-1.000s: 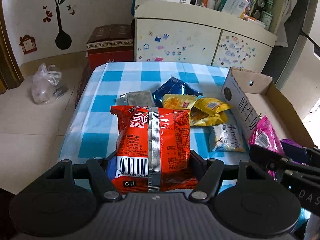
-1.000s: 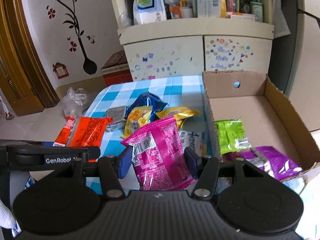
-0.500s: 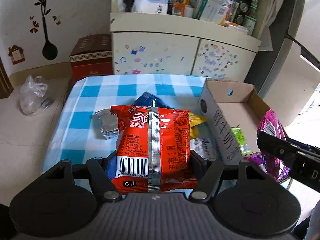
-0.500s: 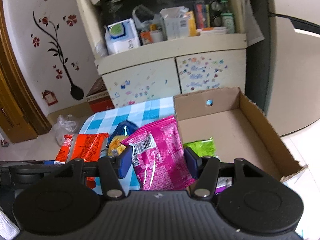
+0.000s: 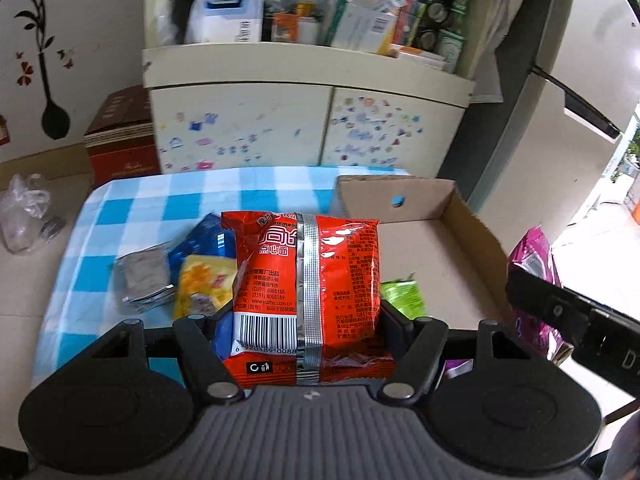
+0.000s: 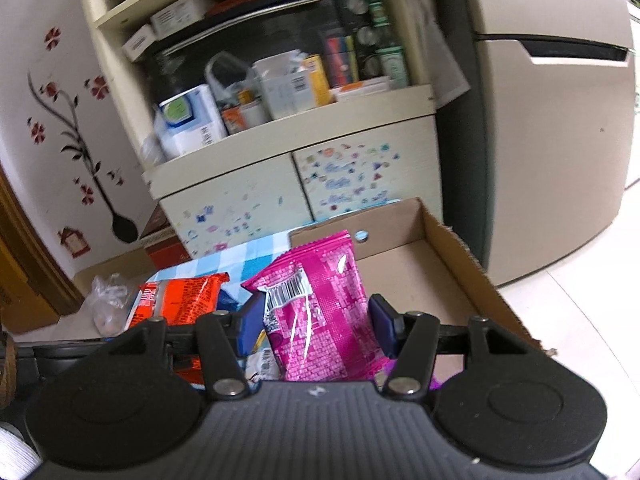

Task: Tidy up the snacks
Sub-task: 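Carry the red and pink bags over the cardboard box with both grippers, then open both grippers to drop the red and pink bags into the box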

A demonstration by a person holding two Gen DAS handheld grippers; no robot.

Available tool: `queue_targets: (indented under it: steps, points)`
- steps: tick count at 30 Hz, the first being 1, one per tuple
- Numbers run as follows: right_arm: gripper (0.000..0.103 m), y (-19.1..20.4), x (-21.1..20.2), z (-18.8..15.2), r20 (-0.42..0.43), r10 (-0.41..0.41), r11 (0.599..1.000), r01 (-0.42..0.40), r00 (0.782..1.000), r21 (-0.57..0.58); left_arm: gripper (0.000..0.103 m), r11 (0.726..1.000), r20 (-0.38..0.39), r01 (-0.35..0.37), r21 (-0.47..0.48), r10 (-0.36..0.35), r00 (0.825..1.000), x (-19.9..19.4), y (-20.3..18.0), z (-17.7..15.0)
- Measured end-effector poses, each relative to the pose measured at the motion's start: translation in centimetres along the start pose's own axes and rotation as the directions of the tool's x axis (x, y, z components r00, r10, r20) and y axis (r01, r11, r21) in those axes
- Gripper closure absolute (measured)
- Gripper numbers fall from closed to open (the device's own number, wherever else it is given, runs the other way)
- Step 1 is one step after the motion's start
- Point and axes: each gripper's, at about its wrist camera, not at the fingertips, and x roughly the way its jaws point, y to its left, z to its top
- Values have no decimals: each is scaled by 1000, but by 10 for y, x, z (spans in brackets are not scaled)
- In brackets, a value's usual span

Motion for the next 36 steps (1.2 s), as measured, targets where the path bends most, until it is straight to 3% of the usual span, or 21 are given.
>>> queue_targets:
  steps: [13,24,31,36]
  points:
    - [46,-45,5,15,17,-84,977,78,996,198,29,998,-14,61,34,-61,998,35,-52,29]
    - [46,-70,22,18,-9,-108,928,104,994,358,29,993,-68,83,79,-77,995,70,-78,36]
    - [35,-77,32,20,-8,-125,903,117,992,414,22,991,-48,84,108,-80,996,78,-82,43]
    - [29,-76,30,20,8,-93,904,81,996,419,21,992,-52,110,65,-107,993,75,-69,56]
